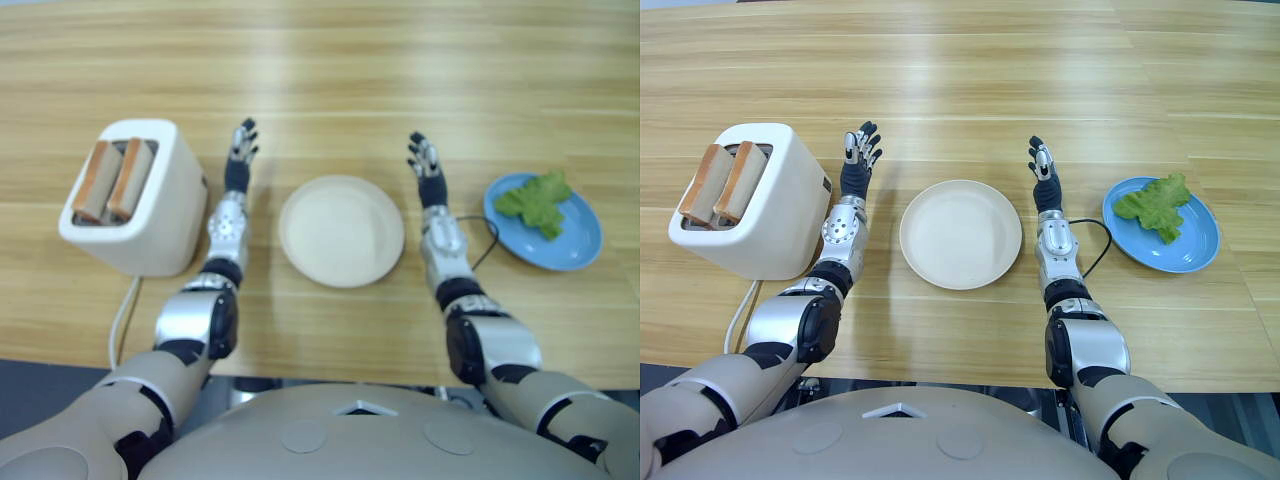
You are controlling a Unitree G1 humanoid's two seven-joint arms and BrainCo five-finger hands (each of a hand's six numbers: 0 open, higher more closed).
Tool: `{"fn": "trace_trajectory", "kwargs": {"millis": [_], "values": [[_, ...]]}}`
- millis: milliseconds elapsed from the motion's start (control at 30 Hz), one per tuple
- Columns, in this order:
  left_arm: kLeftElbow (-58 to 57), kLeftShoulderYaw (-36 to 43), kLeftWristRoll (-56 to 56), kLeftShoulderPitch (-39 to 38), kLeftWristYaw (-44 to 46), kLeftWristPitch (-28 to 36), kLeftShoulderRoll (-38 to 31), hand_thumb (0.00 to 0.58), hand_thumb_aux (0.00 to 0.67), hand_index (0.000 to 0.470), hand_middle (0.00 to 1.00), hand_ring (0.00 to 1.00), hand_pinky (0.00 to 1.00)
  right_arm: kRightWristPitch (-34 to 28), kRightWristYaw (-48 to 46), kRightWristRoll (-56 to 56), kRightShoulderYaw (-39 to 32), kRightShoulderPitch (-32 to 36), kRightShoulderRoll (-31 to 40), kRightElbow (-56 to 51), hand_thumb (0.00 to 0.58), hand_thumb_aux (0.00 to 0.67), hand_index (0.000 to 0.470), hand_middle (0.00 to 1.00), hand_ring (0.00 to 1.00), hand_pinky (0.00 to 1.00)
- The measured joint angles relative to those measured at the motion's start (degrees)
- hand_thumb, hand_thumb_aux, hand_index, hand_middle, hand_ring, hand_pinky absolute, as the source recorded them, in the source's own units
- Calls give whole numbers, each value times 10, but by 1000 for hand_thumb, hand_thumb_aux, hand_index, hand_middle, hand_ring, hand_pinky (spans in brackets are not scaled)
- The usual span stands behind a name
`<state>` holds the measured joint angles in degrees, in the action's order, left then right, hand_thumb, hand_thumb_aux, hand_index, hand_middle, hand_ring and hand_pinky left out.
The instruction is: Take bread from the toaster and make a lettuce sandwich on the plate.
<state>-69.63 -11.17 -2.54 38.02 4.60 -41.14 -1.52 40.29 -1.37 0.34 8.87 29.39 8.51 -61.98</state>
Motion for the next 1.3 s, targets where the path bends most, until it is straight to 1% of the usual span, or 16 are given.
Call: {"fn": "trace_trajectory", "kwargs": {"millis": [367, 400, 500, 533, 567, 633, 700, 733, 767, 867, 967, 1033, 1100, 1167, 1233, 1300], "values": [[12, 7, 1, -4, 2, -2, 2, 0, 0, 0, 0, 0, 0, -5, -3, 0, 0, 0, 0, 0, 0, 0, 0, 0, 0, 0], [55, 13, -1, -22, 12, -3, 3, 0, 0, 0, 0, 0, 0, -5, -4, 0, 0, 0, -1, 0, 0, 0, 0, 0, 0, 0], [247, 42, -15, -73, 53, 4, 3, 0, 0, 0, 0, 0, 0, -8, -4, 1, 2, -1, -1, 0, 0, 0, 0, 0, 0, 0], [338, 51, -30, -98, 64, 38, -1, 0, 0, 0, 0, 0, 0, -8, -4, 0, 0, 0, -5, 0, 0, 0, 0, 0, 0, 0], [444, 64, -51, -125, 75, 86, -11, 0, 0, 0, 0, 0, 0, -8, -3, 0, 0, -1, -8, -1, 0, 0, 0, 0, 0, 0], [640, 73, -104, -170, 86, 189, -48, 0, 0, 0, 0, 0, 0, -9, -1, 0, 0, -2, -10, -2, 0, 0, 0, 0, 0, 0], [815, 58, -167, -198, 86, 300, -110, 0, 0, 0, 0, 0, 0, -10, 3, 0, 0, -2, -14, -4, 0, 0, 0, 0, 0, 0], [866, 48, -186, -204, 86, 333, -133, 0, 0, 0, 0, 0, 0, -10, 4, 0, 0, -1, -16, -5, 0, 0, 0, 0, 0, 0], [931, 31, -208, -216, 86, 381, -171, 0, 0, 0, 0, 0, 0, -11, 5, 0, -1, 0, -19, -5, 0, 0, 0, 0, 0, 0], [1027, -22, -243, -249, 104, 475, -277, 0, 0, 0, 0, 0, 0, -11, 6, -1, -1, 0, -26, -6, 0, 0, 0, 0, 0, 0], [1068, -71, -250, -286, 126, 518, -342, 0, 0, 0, 0, 0, 0, -11, 6, -3, -2, 1, -27, -5, 0, 0, 0, 0, 0, 0], [1072, -127, -229, -326, 148, 535, -397, 0, 0, 0, 0, 0, 0, -12, 7, -3, -2, 0, -26, -6, 0, 0, 0, 0, 0, 0], [1071, -180, -180, -392, 178, 539, -453, 0, 0, 0, 0, 0, 0, -12, 7, -3, -2, 0, -26, -5, 0, 0, 0, 0, 0, 0], [1062, -217, -126, -460, 211, 538, -483, 0, 0, 0, 0, 0, 0, -14, 7, -3, -1, 0, -25, -5, 0, 0, 0, 0, 0, 0], [1048, -242, -81, -498, 229, 529, -497, 0, 0, 0, 0, 0, 0, -15, 6, -3, -1, 0, -26, -5, 0, 0, 0, 0, 0, 0], [1008, -269, -12, -522, 231, 513, -524, 0, 0, 0, 0, 0, 0, -17, 5, -3, -2, -1, -26, -5, 0, 0, 0, 0, 0, 0]]}}
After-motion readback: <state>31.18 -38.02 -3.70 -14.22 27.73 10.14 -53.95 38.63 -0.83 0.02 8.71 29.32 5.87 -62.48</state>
